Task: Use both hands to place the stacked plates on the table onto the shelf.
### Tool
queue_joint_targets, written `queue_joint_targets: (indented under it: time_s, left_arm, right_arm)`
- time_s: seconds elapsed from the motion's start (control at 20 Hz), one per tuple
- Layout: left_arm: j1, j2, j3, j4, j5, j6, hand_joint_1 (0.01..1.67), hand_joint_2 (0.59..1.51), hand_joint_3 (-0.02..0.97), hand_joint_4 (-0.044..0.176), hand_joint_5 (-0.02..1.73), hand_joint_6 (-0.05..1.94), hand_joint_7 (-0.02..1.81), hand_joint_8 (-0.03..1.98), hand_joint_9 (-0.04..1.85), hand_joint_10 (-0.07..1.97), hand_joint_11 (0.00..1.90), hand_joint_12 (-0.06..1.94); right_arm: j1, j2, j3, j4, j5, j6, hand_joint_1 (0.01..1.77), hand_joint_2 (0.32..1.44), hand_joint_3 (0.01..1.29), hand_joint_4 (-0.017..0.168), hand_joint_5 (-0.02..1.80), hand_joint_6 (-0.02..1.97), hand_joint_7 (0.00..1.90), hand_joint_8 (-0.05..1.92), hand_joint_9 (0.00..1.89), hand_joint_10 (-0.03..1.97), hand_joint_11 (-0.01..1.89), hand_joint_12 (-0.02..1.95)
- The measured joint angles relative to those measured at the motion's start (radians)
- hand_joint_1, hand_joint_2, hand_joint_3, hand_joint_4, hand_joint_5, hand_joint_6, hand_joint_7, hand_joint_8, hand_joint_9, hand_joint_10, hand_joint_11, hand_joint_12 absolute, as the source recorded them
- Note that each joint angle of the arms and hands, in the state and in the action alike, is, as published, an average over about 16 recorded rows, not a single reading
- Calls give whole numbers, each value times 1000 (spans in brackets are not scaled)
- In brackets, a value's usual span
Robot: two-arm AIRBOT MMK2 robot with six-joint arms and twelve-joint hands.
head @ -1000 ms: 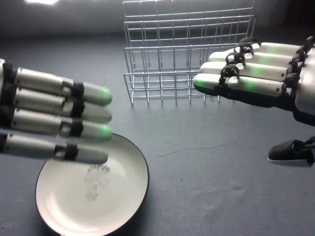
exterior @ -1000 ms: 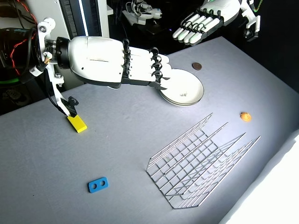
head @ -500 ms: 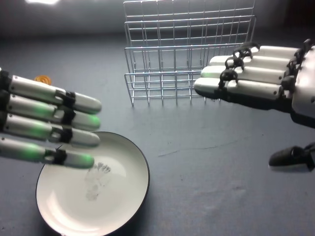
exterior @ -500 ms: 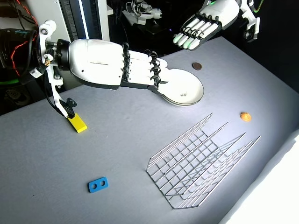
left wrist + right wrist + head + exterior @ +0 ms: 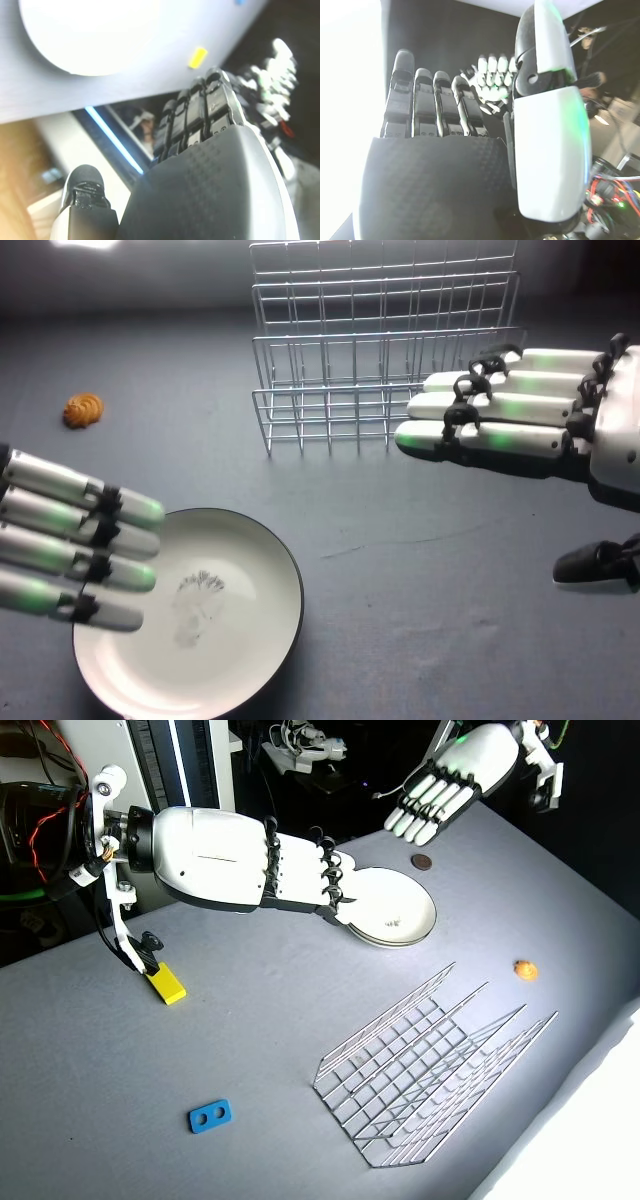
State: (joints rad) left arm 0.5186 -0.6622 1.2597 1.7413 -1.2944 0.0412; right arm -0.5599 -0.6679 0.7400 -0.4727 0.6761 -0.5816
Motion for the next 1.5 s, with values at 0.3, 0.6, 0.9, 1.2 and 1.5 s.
queue_joint_targets:
  time_s: [0.3,0.6,0.9,1.2,1.5]
  left_arm:
    - [98,-18,-2,43,63,10,15,1129,13,-2,21,-11,19,-13,19,7,13,-12]
    - [173,-42,-15,59,175,6,15,1129,13,-2,20,-11,16,-13,23,7,13,-12]
    - [217,-62,-25,69,287,-5,16,1113,14,-2,21,-11,17,-13,22,6,13,-12]
    - [244,-73,-25,83,349,-14,16,1093,14,-3,16,-11,15,-14,21,6,13,-12]
    - [280,-78,-18,93,360,-19,18,1075,14,-6,4,-17,13,-13,20,6,13,-12]
  right_arm:
    - [0,0,0,-8,-1,1,1112,962,25,-3,69,17,34,13,39,5,21,532]
    - [0,-1,0,-9,-1,-1,1059,961,25,-3,62,17,31,14,41,5,21,531]
    - [0,-1,0,-9,-1,-4,1034,970,25,-3,44,17,24,14,36,5,21,547]
    - [0,-1,0,-9,-2,-7,993,1001,25,-3,42,16,21,13,26,5,20,527]
    - [0,-1,0,-10,-3,-9,948,1039,25,-3,46,16,27,13,26,5,20,535]
